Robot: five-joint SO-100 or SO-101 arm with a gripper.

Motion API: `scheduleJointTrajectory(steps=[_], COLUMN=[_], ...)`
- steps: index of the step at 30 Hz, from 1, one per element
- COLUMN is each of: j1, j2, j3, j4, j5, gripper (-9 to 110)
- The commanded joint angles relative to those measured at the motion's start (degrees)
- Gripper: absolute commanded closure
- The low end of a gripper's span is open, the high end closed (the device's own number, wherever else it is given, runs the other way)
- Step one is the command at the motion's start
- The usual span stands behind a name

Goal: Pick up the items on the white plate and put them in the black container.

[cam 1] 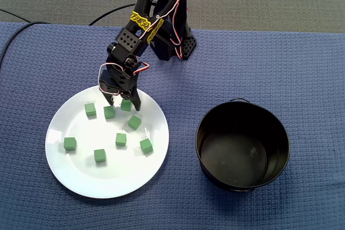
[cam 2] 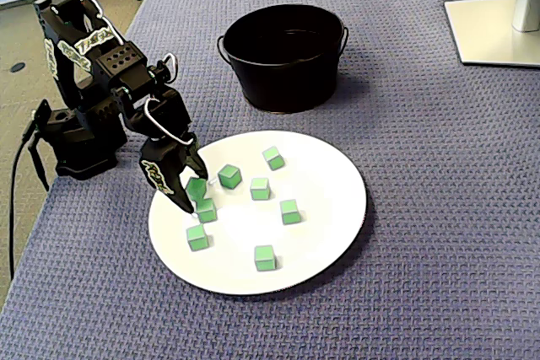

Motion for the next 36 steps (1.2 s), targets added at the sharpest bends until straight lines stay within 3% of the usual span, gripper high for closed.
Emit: scheduleJointTrajectory(steps=[1, 11, 19, 27, 36], j1=[-0.70, -0.70, -0.88, -3.43, -23.64], j2=[-0.53, -0.18, 2.37, 17.23, 31.46], j3=[1.58, 2.46, 1.58, -18.90, -39.02], j4=[-2.02, -0.53, 3.25, 34.80, 39.38], j5=[-0.88, -0.88, 0.88, 18.19, 48.52], gripper=[77, 101, 101, 101, 102])
